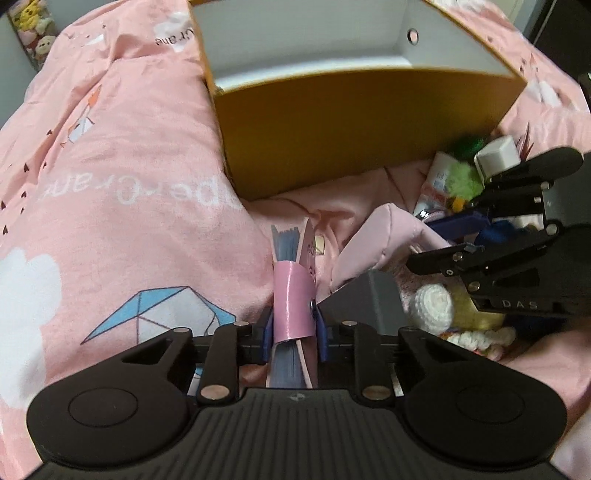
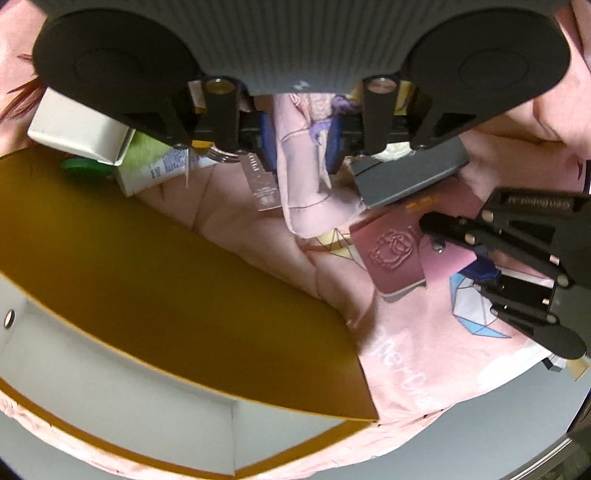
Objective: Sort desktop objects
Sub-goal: 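Carry the pen pouch and pink bag with both grippers into the orange box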
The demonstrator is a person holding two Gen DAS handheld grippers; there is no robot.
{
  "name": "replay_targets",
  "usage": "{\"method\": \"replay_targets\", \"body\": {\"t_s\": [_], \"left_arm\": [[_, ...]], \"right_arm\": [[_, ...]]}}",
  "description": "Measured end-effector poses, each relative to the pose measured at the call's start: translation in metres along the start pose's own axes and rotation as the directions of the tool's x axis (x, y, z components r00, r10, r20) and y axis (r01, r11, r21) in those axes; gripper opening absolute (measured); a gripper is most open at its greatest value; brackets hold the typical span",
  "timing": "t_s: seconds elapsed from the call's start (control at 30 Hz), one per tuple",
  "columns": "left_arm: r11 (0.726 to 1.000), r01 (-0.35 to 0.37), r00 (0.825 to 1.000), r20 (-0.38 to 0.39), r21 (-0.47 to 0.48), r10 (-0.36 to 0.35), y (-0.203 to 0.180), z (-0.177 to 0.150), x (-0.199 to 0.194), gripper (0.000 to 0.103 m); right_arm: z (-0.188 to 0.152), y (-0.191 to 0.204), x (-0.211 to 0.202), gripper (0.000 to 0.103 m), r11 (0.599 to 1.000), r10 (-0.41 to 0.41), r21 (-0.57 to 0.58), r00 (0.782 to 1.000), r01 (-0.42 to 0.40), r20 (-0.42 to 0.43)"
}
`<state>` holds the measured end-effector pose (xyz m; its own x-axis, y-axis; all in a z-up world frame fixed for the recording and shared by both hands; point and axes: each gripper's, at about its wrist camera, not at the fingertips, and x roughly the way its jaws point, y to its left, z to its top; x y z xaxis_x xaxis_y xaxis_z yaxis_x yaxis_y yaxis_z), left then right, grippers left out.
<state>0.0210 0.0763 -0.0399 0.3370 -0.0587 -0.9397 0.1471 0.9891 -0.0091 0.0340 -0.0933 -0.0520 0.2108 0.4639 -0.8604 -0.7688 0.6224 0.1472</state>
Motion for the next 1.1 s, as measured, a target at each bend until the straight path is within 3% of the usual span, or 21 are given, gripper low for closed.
{"method": "replay_targets", "body": {"t_s": [0.2,0.37,0.53,0.7,0.77,0.9,1.0,1.1], "left_arm": [[0.999,0.031,0.995,0.098,-0.036,-0.027,0.004,0.001,-0.032,0.025],[0.997,0.046,0.976,0.217,-0.054,-0.033,0.002,0.007,-0.062,0.025],[0.997,0.042,0.939,0.342,-0.064,-0.018,0.002,0.016,-0.096,0.025],[0.994,0.044,0.894,0.448,-0.099,0.005,0.006,0.040,-0.115,0.025],[0.991,0.050,0.871,0.491,-0.123,0.017,0.010,0.055,-0.118,0.024],[0.985,0.055,0.847,0.530,-0.162,0.040,0.014,0.084,-0.111,0.024],[0.983,0.055,0.862,0.505,-0.172,0.040,0.016,0.107,-0.093,0.024],[0.985,0.041,0.882,0.470,-0.168,0.044,0.014,0.119,-0.071,0.024]], "right_arm": [[0.006,-0.005,-0.039,0.026,1.000,-0.007,0.018,0.994,0.005,0.110],[0.014,-0.012,-0.075,0.025,0.998,-0.035,0.051,0.976,0.024,0.214],[0.023,-0.020,-0.114,0.025,0.994,-0.019,0.104,0.949,-0.015,0.316],[0.040,-0.027,-0.148,0.025,0.987,-0.065,0.163,0.896,-0.008,0.439],[0.051,-0.035,-0.155,0.025,0.976,-0.085,0.219,0.875,-0.024,0.477],[0.070,-0.058,-0.152,0.025,0.936,-0.132,0.347,0.847,-0.065,0.514],[0.080,-0.072,-0.141,0.025,0.913,-0.161,0.403,0.850,-0.065,0.502],[0.095,-0.082,-0.116,0.025,0.897,-0.187,0.441,0.878,-0.031,0.442]]}}
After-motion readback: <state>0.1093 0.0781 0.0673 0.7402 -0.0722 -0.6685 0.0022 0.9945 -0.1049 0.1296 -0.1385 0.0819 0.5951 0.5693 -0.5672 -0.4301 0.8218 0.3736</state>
